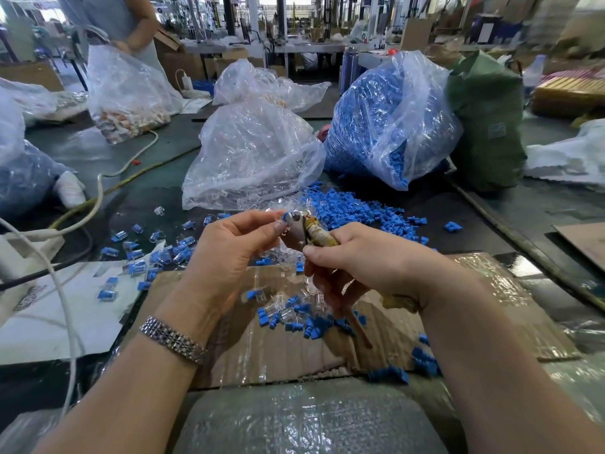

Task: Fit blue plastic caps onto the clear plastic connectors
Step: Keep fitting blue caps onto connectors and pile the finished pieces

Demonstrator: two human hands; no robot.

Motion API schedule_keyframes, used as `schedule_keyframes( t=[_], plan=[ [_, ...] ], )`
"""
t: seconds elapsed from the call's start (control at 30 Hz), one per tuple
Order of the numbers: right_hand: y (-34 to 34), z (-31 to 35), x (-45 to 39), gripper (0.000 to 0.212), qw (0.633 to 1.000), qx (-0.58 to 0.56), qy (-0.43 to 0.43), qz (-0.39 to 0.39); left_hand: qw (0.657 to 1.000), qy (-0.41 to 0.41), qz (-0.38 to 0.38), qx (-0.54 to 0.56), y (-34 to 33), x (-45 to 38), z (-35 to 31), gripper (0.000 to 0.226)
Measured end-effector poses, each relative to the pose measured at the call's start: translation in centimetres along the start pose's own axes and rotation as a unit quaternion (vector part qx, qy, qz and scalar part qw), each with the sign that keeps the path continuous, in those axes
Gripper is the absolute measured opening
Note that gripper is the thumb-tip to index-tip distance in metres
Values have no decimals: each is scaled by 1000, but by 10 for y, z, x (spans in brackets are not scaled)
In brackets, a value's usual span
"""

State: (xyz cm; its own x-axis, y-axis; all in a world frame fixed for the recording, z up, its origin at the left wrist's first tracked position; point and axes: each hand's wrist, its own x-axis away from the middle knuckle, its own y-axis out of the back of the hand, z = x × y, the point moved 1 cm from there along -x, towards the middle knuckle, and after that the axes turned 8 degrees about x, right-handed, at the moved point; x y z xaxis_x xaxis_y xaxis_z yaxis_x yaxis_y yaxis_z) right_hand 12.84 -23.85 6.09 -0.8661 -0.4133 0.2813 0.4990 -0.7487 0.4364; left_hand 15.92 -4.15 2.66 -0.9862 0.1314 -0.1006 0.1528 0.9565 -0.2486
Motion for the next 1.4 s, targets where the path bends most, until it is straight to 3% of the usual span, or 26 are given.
schedule_keyframes(
  t=[0.3, 0.4, 0.5, 0.63, 0.7, 0.8, 0.93, 1.07, 1.13, 1.23, 1.4],
  plan=[
    [15, -8, 2, 46, 999, -35, -3, 36, 998, -48, -12, -35, 2, 1, -5, 21],
    [35, -17, 4, 42, 996, 2, -9, -93, 987, -78, -73, -120, 16, -2, -5, 14],
    [52, -31, -1, 31, 950, 164, -78, -254, 935, -85, -177, -296, 29, -4, -4, 17],
    [54, -45, -8, 20, 886, 289, -202, -300, 834, -66, -226, -499, 34, -4, -7, 14],
    [50, -49, -12, 26, 874, 309, -235, -294, 817, -69, -205, -534, 29, -3, -8, 16],
    [46, -50, -17, 54, 871, 324, -234, -286, 857, -101, -120, -491, 17, -1, -4, 18],
    [40, -50, -22, 65, 862, 367, -214, -276, 876, -98, 8, -473, 2, 3, 3, 17],
    [34, -42, -27, 44, 837, 439, -79, -316, 863, -102, 72, -490, -6, 6, 6, 16],
    [29, -39, -31, 28, 823, 485, -36, -295, 861, -108, 88, -490, -9, 7, 7, 17],
    [23, -38, -36, 20, 826, 503, -37, -251, 857, -112, 119, -488, -14, 8, 10, 18],
    [18, -36, -42, 18, 822, 507, -31, -258, 840, -106, 135, -515, -18, 8, 14, 19]
  ],
)
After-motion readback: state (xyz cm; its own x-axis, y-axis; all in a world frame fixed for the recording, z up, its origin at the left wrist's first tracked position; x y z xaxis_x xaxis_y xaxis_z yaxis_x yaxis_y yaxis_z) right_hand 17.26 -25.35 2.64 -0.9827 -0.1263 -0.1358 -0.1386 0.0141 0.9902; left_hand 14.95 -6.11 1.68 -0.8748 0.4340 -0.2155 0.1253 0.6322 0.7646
